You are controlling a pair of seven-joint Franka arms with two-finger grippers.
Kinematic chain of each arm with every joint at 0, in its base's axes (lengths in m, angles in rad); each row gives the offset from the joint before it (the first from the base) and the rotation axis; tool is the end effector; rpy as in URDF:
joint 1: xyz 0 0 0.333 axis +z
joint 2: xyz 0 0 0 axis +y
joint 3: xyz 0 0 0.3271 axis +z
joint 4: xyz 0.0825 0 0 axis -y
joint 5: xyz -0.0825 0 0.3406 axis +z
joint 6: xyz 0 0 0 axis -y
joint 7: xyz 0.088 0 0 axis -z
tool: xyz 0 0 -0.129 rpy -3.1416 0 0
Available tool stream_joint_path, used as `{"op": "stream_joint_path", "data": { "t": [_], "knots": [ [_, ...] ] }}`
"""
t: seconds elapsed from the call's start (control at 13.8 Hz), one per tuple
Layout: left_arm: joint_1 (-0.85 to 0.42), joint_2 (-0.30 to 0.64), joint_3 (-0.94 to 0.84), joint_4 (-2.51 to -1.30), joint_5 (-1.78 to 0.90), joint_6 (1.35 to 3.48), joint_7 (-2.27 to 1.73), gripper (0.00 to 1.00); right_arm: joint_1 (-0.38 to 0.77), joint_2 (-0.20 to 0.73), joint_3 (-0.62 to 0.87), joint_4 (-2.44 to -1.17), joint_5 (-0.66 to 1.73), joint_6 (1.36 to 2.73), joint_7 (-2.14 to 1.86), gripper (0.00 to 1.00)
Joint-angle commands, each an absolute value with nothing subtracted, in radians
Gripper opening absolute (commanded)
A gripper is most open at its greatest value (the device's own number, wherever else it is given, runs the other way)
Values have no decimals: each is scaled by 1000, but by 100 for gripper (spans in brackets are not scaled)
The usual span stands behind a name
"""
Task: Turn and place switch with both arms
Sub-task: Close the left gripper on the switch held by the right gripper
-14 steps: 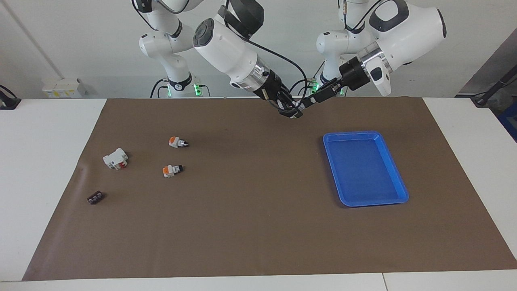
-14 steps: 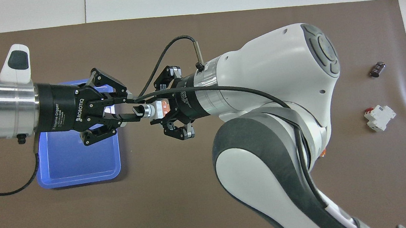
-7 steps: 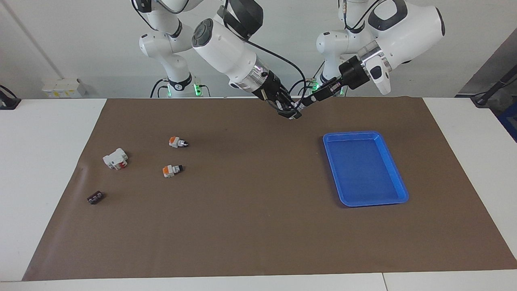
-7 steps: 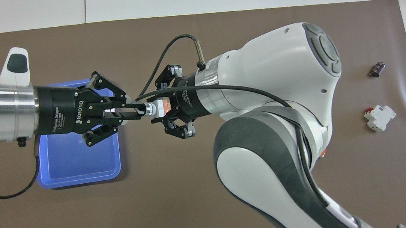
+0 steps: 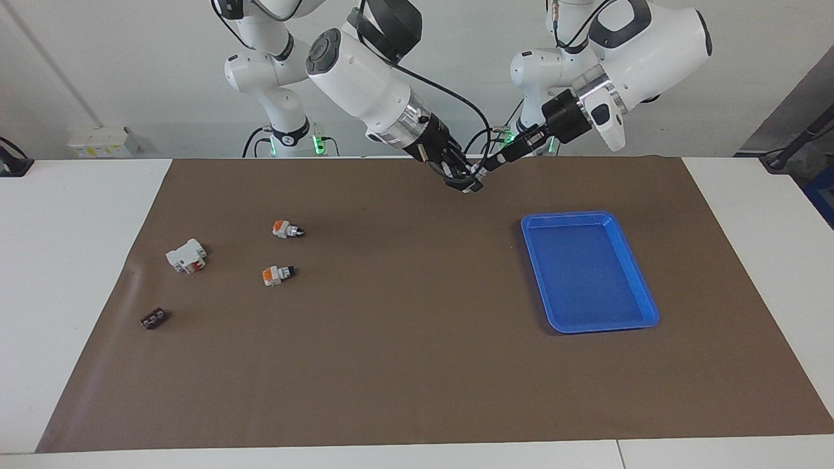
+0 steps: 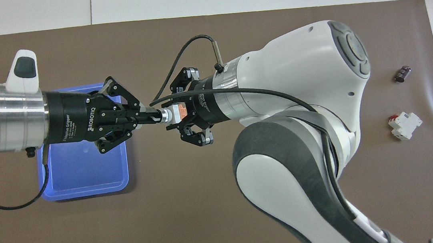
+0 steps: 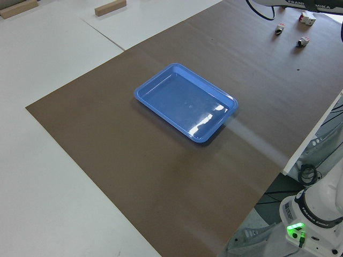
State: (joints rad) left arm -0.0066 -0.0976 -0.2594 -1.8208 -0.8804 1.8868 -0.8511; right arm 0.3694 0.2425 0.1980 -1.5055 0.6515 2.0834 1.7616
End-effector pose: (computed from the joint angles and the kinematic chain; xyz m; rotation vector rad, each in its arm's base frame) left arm 0.4745 -0.2121 0.6141 2.1432 0.9099 -0.3851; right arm 0.5215 0.3643 0.5776 -1.8881 1.6542 0.6295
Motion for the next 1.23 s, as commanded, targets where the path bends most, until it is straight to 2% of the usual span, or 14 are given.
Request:
{"op": "stream_joint_path", "data": {
  "t": [0.0, 1.16],
  "knots": [
    [-69, -123, -256, -1850, -913, 1930, -752, 0, 373, 242, 213, -1506, 652, 2097, 1747, 0],
    [-81, -124, -255, -1853, -902, 1905, 128, 0, 374, 242, 212, -1506, 649, 2103, 1746, 0]
  ]
}}
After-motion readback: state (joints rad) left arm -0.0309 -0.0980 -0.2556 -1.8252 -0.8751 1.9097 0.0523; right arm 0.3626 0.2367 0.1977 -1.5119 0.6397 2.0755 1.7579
